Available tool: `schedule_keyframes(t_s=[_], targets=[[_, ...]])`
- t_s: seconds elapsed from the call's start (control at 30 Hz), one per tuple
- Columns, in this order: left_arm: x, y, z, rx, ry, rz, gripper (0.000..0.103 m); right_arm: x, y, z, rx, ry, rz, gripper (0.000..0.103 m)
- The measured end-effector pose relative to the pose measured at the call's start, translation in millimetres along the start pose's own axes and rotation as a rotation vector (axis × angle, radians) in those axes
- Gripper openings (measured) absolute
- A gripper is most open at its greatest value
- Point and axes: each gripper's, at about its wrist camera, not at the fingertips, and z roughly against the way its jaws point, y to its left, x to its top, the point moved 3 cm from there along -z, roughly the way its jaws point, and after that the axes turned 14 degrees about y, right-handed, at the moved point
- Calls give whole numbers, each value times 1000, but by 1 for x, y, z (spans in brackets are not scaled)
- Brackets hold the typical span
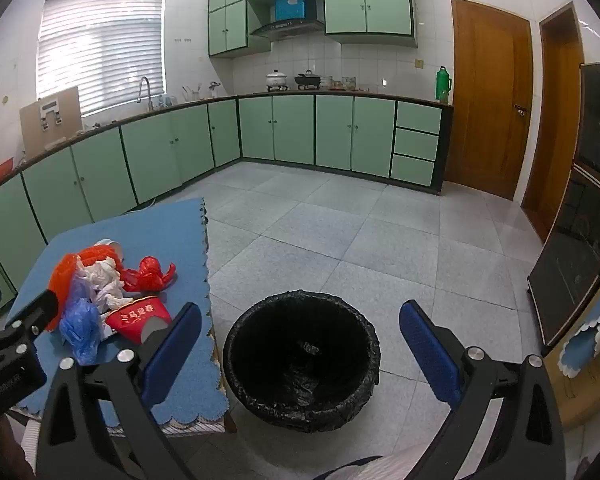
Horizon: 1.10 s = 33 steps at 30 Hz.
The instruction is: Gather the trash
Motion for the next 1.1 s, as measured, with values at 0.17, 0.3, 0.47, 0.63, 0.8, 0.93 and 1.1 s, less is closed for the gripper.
schedule_keyframes(t_s=[0.17,0.3,0.47,0.63,0.8,0.93,1.1], targets=[[0,0,0,3,-5,-2,98,0,0,0,-1,2,1,97],[-1,1,3,2,-4,-2,98,1,0,1,0,3,-1,97],[-1,1,3,5,-6,0,98,1,1,-1,1,6,1,97],[0,1,3,4,-5,0,98,1,1,-1,1,6,0,97],[1,0,3,6,-5,0,98,1,1,-1,-1,5,1,97],[1,0,3,6,-5,-1,98,1,1,-1,-1,6,1,97],[1,-1,3,7,-5,0,98,0,1,-1,1,5,-1,97]])
